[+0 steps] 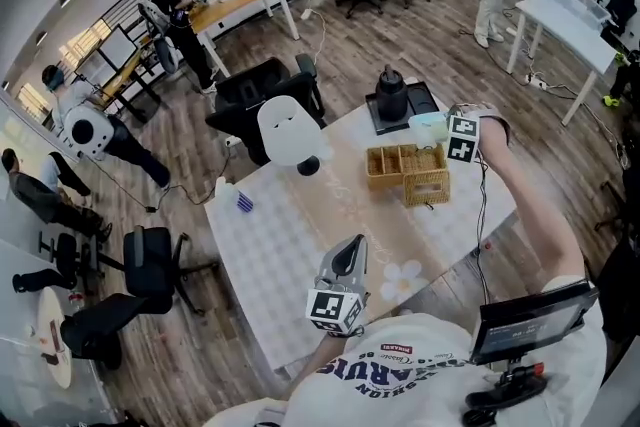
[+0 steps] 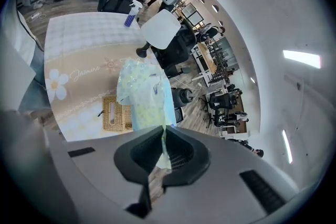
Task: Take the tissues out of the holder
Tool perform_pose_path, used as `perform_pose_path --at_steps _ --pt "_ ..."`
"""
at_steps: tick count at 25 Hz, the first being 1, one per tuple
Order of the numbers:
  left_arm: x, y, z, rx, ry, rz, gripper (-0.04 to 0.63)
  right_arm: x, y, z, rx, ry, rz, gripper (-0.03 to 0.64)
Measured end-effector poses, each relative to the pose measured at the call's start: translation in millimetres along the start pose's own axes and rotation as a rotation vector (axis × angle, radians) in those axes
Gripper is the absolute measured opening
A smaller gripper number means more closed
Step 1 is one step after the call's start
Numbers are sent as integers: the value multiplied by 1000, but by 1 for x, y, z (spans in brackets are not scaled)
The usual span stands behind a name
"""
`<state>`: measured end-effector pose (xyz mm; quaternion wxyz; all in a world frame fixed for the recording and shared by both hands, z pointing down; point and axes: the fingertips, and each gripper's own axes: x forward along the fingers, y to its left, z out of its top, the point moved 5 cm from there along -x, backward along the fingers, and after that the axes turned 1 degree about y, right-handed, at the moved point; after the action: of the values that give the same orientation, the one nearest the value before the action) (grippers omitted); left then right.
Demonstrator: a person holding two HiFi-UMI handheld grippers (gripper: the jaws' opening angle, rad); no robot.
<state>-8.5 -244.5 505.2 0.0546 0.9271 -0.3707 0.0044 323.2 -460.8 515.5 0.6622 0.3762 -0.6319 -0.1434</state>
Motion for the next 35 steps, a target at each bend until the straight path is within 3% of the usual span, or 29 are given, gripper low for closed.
perform_pose_path --at_steps 13,35 --pt "-5 -25 3 24 13 -81 3 -31 17 -9 23 15 0 6" --pt "-21 -24 -1 21 23 -83 3 -37 32 -6 25 25 -2 6"
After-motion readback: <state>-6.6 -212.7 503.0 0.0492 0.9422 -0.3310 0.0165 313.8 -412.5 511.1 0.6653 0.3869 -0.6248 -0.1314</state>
